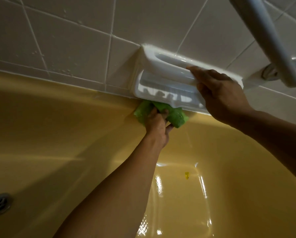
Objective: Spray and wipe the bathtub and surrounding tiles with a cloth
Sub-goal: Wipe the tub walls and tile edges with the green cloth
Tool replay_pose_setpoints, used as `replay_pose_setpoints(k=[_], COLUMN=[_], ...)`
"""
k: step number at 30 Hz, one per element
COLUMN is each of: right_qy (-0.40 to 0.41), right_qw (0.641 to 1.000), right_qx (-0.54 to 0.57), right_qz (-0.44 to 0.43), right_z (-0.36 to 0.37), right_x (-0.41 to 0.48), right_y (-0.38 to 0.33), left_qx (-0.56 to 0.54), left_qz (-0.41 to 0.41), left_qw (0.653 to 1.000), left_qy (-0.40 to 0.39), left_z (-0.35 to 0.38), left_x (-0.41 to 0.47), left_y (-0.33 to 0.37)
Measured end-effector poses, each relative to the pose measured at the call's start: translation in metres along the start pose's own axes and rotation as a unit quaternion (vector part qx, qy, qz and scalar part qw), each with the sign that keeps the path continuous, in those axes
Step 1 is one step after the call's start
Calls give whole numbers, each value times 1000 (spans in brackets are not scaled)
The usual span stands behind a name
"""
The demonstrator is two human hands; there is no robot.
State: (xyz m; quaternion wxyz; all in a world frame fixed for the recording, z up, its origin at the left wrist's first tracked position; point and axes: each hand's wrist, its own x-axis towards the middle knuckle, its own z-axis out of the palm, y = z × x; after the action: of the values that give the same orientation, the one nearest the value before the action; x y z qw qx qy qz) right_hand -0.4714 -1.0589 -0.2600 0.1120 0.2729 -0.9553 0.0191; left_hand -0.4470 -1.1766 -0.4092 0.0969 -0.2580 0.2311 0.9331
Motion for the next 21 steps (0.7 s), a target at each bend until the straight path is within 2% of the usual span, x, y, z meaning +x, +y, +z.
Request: replay_pose_setpoints(k=[4,8,11,15,21], right_qy=[12,17,8,-6,-15], right_qw=[1000,1000,1000,1000,999], right_qx=[-10,-15,-16,-19,-29], right_qz=[-2,-6,8,17,33], right_z=[4,6,6,8,8], right_x=[-2,-4,-5,-4,-5], right_y=[5,7,7,6,3], left_qx=[86,61,23,27,129], left_qz=[-49,-51,8,97,245], left_qw=[994,997,998,990,945], left_qy=[-34,-4,57,100,176], left_z=[29,30,10,-21,-49], left_x=[7,3,-4,-11,-15], left_y=[-29,-27,-4,36,68])
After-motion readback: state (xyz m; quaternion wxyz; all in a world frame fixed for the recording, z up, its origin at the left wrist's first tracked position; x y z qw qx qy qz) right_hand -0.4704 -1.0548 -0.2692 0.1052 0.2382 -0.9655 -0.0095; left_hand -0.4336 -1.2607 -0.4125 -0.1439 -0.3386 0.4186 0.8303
